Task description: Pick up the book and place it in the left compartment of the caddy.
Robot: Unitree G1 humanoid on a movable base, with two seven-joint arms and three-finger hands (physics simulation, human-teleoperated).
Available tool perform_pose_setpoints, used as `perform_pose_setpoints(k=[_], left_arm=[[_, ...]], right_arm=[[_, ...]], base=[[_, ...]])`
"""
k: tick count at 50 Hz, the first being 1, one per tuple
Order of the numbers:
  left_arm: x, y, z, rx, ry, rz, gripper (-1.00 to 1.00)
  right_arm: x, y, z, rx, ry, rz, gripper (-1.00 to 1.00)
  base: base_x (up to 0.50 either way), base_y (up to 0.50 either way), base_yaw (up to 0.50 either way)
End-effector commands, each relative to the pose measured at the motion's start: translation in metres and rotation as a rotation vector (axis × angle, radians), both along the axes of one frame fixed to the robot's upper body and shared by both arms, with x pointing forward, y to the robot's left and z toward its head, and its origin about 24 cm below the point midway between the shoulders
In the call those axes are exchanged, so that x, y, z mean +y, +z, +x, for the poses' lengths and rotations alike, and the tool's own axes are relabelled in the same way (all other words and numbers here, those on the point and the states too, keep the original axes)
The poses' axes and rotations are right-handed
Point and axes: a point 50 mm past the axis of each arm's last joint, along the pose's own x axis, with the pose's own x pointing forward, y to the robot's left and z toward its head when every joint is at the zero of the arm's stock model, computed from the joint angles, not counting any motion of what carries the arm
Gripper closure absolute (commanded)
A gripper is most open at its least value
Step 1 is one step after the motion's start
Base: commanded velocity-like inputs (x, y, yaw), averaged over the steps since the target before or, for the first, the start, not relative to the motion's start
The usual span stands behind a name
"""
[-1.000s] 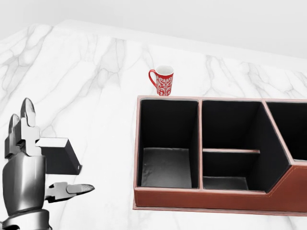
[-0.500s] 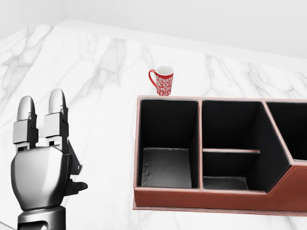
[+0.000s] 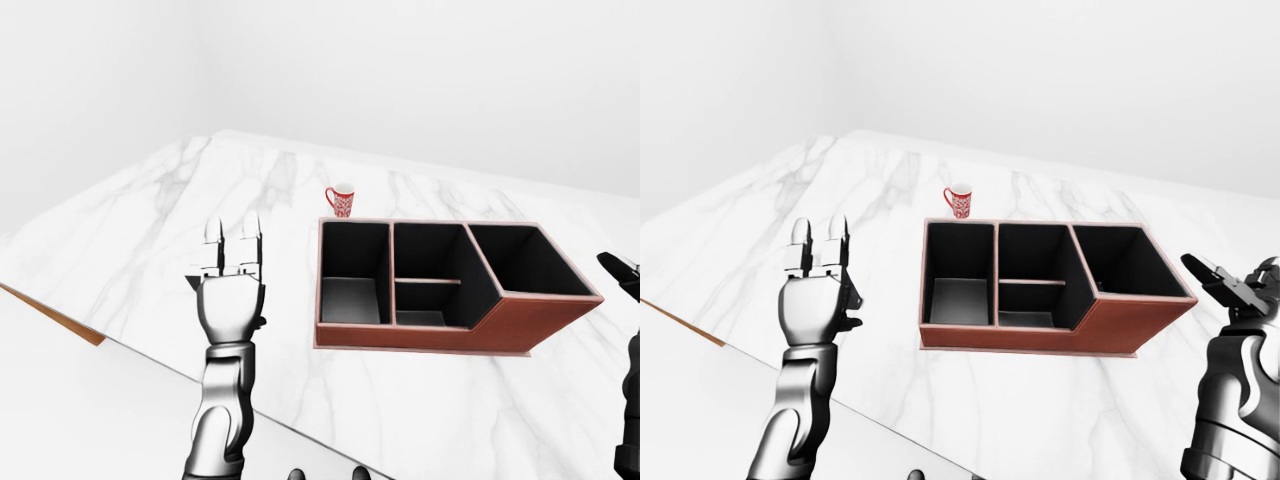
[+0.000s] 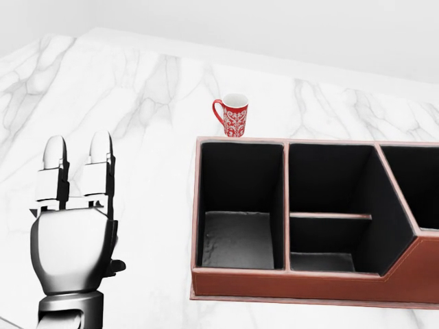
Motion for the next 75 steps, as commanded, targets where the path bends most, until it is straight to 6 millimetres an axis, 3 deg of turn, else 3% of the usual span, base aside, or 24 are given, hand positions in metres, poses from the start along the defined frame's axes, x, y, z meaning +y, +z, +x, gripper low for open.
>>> perform_pose_setpoints(k=[1,34,52,75], left_arm=[[-0.001,-0.002,0.002,0.005,0.0,0.01,-1.0],[0.006,-0.006,0.01,0.04,0.012,0.004,-1.0],[0.044,-0.047,0.019,0.096,0.126,-0.009,-1.0],[0.068,-0.044,0.046,0.284,0.143,0.092,-1.0]], right_arm=[[-0.001,0.002,-0.001,0.001,-0.003,0.004,-1.0],[0.002,0.002,-0.003,-0.008,0.004,-0.015,-1.0],[0.004,-0.001,-0.001,-0.002,0.012,-0.021,-1.0],[0.004,-0.001,0.0,-0.003,0.019,-0.024,-1.0]], base=[[0.0,0.0,0.0],[0.0,0.0,0.0],[0.0,0.0,0.0],[0.0,0.0,0.0]])
